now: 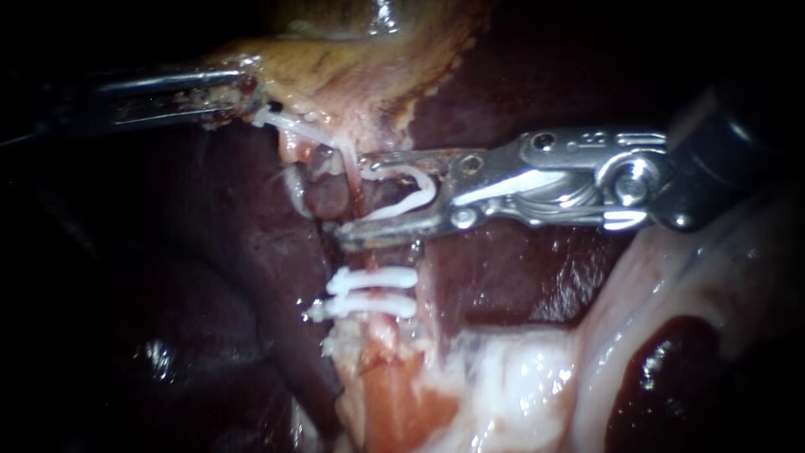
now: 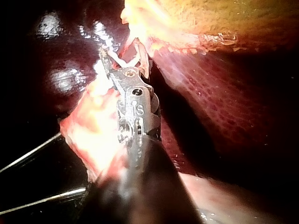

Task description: Clipping third clip right tube

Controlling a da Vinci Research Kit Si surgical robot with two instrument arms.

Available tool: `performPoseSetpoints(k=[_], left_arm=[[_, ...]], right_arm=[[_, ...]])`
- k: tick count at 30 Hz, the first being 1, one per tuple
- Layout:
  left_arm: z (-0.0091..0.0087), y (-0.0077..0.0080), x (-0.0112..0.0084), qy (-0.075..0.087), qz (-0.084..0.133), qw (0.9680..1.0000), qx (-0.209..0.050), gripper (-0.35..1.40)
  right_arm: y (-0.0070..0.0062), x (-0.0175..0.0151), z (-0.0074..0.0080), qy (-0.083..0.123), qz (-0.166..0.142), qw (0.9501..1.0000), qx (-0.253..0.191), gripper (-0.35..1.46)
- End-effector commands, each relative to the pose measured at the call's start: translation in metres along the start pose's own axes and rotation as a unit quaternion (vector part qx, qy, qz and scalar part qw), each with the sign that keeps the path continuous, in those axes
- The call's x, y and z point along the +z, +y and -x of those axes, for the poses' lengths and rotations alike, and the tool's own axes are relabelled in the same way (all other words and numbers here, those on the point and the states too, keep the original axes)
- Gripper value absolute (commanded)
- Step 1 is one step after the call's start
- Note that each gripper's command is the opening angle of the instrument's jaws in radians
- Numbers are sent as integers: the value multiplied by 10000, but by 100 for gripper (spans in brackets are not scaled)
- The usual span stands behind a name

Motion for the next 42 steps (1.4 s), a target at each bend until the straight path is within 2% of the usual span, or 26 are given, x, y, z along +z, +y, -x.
performPoseSetpoints(k=[1,4,6,9,12,19,26,32,40,42], left_arm=[[0,0,0,0,-3,10000,1,-35],[0,0,0,0,-3,10000,1,-35],[0,0,0,0,-3,10000,1,-35],[0,0,0,0,-3,10000,1,-35],[0,0,0,0,-3,10000,1,-35],[0,0,1,0,-4,10000,1,-35],[0,0,1,1,-5,10000,1,-35],[0,0,2,2,-7,10000,1,-35],[0,0,3,2,-9,10000,1,-35],[0,0,3,3,-9,10000,2,-35]], right_arm=[[-1,3,-2,77,-33,10000,31,49],[-3,10,-8,315,-264,9991,101,50],[-7,14,-13,591,-517,9967,214,50],[-15,13,-21,858,-850,9923,288,49],[-23,10,-32,998,-1040,9891,297,48],[-32,-3,-55,1141,-1212,9855,330,45],[-30,-9,-58,1156,-1230,9851,343,35],[-29,-16,-58,1158,-1233,9850,352,2],[-28,-19,-57,1126,-1273,9832,674,-35],[-28,-21,-56,1148,-1242,9831,707,-35]])
